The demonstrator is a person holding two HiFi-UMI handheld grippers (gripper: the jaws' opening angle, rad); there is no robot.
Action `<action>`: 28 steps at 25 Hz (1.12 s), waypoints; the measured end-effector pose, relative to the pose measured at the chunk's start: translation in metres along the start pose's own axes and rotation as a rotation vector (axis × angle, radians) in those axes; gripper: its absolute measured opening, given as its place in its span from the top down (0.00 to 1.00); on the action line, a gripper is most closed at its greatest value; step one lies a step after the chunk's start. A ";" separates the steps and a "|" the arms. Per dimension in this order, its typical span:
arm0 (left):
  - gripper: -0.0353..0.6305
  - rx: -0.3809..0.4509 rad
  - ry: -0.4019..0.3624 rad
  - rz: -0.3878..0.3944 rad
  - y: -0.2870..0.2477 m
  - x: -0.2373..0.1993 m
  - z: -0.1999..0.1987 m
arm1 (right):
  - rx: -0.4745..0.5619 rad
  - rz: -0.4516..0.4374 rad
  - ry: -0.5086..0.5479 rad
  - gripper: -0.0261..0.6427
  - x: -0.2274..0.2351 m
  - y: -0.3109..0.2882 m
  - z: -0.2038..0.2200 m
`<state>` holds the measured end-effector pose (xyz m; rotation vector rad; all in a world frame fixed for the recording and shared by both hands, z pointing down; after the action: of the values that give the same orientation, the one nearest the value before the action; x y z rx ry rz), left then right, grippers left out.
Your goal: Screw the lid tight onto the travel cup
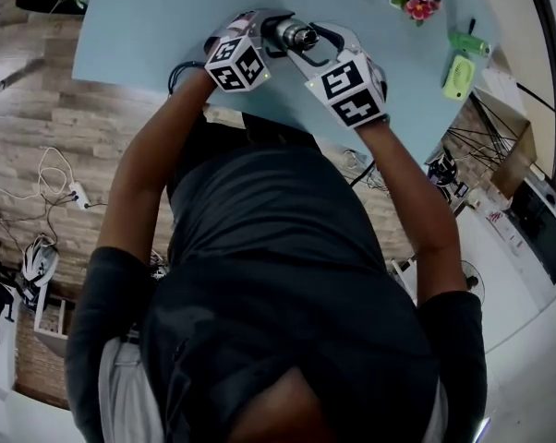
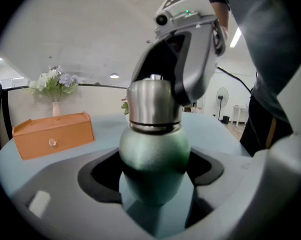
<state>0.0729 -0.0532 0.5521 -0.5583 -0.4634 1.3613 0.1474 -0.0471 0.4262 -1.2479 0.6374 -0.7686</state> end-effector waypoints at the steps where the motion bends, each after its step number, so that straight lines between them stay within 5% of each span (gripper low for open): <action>1: 0.31 0.000 0.000 -0.001 0.000 0.000 0.000 | 0.034 0.040 -0.124 0.60 -0.004 0.001 0.002; 3: 0.31 -0.001 0.001 -0.002 -0.001 0.001 0.000 | 0.086 0.125 -0.281 0.60 -0.013 0.000 0.004; 6: 0.31 -0.001 0.002 -0.001 -0.001 0.001 0.000 | 0.105 0.186 -0.343 0.60 -0.019 -0.001 0.005; 13: 0.31 -0.002 0.004 -0.002 -0.002 0.002 0.000 | 0.104 0.183 -0.327 0.60 -0.020 -0.002 0.007; 16: 0.31 -0.002 0.005 -0.002 -0.001 0.002 0.000 | 0.057 0.119 -0.240 0.60 -0.016 0.001 0.005; 19: 0.31 -0.002 0.003 0.000 -0.001 0.001 -0.002 | 0.031 0.026 -0.021 0.59 -0.007 0.015 -0.004; 24: 0.31 -0.003 0.004 0.000 -0.001 0.000 -0.002 | -0.125 -0.130 0.652 0.59 -0.002 0.022 -0.017; 28: 0.31 -0.003 0.003 -0.002 -0.001 0.001 -0.001 | -0.236 -0.100 1.031 0.59 -0.001 0.007 -0.024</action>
<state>0.0738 -0.0526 0.5520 -0.5619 -0.4631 1.3582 0.1292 -0.0588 0.4145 -1.0347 1.5346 -1.4630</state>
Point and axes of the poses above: the fingertips, and each gripper's own axes: y backward along the fingers, x to its right, z out of its underside, the point moved 9 cm from there along y, backward along the fingers, and after that the axes turned 15 degrees about -x, right-handed, at the moved point
